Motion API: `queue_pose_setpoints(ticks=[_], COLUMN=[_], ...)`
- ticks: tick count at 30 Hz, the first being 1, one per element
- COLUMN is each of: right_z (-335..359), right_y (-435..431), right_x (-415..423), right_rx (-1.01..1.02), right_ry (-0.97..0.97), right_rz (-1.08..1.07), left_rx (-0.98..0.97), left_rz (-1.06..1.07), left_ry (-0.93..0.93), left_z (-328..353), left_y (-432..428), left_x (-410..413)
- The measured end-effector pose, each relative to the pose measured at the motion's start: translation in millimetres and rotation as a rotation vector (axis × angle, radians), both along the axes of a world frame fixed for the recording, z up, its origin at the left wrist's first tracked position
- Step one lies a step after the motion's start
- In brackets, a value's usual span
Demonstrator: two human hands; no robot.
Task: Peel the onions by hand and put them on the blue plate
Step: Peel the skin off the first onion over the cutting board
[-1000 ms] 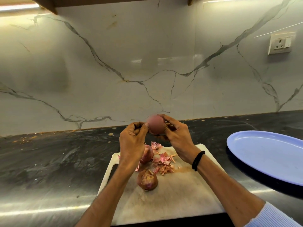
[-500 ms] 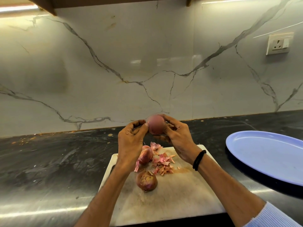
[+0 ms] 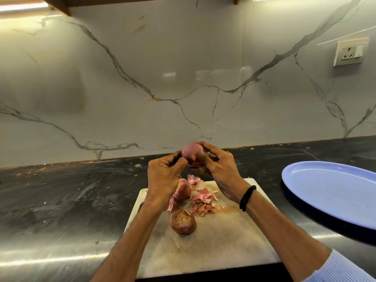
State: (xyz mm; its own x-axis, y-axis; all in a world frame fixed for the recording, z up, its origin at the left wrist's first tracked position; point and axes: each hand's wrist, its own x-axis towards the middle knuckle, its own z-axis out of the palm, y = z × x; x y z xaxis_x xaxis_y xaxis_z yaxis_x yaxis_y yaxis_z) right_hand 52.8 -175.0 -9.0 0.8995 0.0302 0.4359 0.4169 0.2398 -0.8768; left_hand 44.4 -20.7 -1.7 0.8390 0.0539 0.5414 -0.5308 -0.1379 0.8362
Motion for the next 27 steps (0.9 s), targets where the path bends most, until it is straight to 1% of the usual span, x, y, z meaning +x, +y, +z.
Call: queue_pose_setpoints(ticks=[4,8,13,17,23,27], right_z=[-0.7,3.1,3.0,2.0,3.1,3.6], right_y=[0.2,1.4,-1.1,-1.9,0.1,0.0], right_x=[1.0,-0.5,2.0,2.2,0.1,-0.5], right_rx=[0.011,0.109,0.138,0.117,0.103,0.141], right_ry=[0.006,0.051,0.067,0.074,0.078,0.092], right_rz=[0.008,0.068,0.042,0.017,0.021,0.057], left_rx=[0.002,-0.04,-0.109,-0.123,-0.111,-0.08], left_rz=[0.024,0.064,-0.059,-0.094,-0.071,-0.001], left_ry=[-0.03,-0.056,0.036,0.065,0.057,0.01], left_z=[-2.3,-2.2,1.4,-0.6,0.9,-0.4], left_y=[1.0,2.4,-1.5,-4.0,-2.6,-0.7], left_x=[1.6,1.9,-0.1,0.5,-0.8,-0.7])
